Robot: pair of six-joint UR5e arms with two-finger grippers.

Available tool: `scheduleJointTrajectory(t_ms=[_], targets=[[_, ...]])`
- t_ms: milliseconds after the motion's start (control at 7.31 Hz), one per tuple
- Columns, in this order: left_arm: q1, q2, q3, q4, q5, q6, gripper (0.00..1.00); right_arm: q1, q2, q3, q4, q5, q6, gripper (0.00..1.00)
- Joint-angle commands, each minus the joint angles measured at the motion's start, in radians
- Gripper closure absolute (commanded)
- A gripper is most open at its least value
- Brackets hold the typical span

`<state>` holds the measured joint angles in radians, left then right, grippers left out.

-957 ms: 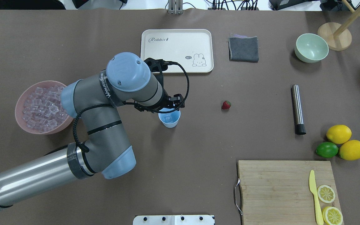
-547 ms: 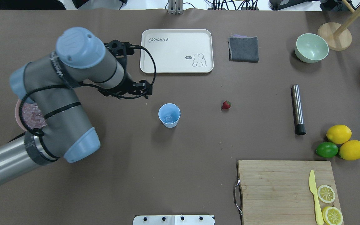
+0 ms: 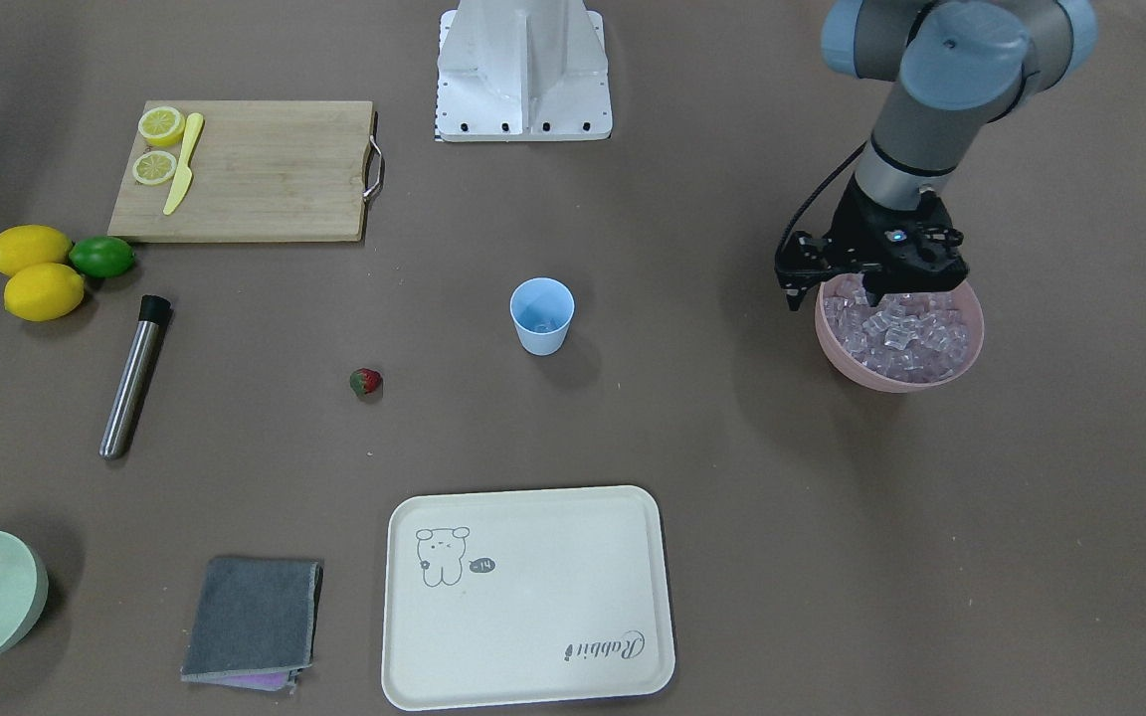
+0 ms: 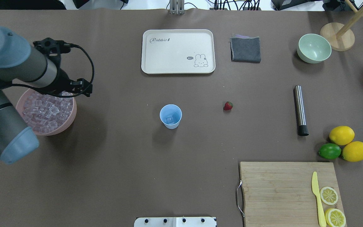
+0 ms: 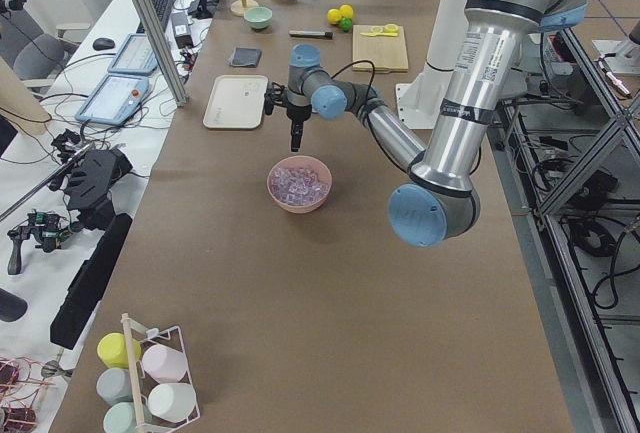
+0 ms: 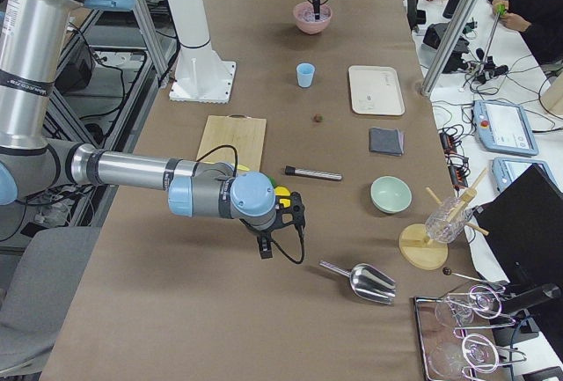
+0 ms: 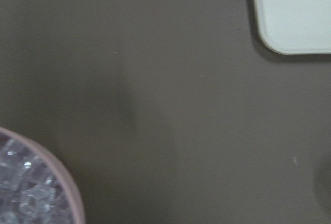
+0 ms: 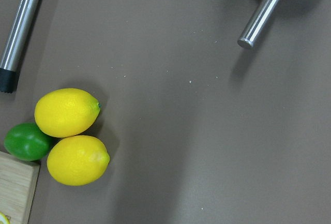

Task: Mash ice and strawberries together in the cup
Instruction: 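Move the left gripper back over the pink bowl of ice, then grasp another ice cube from the pink bowl with the left gripper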

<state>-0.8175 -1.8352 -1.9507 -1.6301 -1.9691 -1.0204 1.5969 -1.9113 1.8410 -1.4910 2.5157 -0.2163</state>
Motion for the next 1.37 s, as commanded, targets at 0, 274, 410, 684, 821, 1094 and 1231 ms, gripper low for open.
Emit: scheduleJointTrajectory(t_ms=[0, 274, 410, 684, 821, 1094, 1231], targets=[[-0.006, 0.053, -0.007, -0.002, 0.036, -0.007, 0.04, 0.0, 0.0, 0.0, 0.0, 0.0, 0.0, 0.0], [0.011, 0.053, 0.03, -0.005, 0.058, -0.035, 0.04, 0.0, 0.0, 0.0, 0.0, -0.002, 0.0, 0.0], [0.014, 0.072, 0.038, -0.011, 0.058, -0.056, 0.04, -0.002, -0.002, -0.002, 0.0, -0.002, 0.0, 0.0], [0.02, 0.102, 0.023, -0.013, 0.052, -0.121, 0.04, -0.002, -0.002, -0.002, 0.0, -0.003, 0.0, 0.0], [0.058, 0.106, 0.019, -0.013, 0.059, -0.154, 0.04, -0.002, -0.003, -0.002, 0.0, -0.003, 0.0, 0.0], [0.119, 0.167, -0.019, -0.06, 0.102, -0.207, 0.04, 0.0, -0.003, -0.002, 0.0, -0.003, 0.0, 0.0], [0.12, 0.215, -0.014, -0.13, 0.104, -0.205, 0.04, -0.002, -0.003, -0.002, 0.0, -0.002, 0.0, 0.0]])
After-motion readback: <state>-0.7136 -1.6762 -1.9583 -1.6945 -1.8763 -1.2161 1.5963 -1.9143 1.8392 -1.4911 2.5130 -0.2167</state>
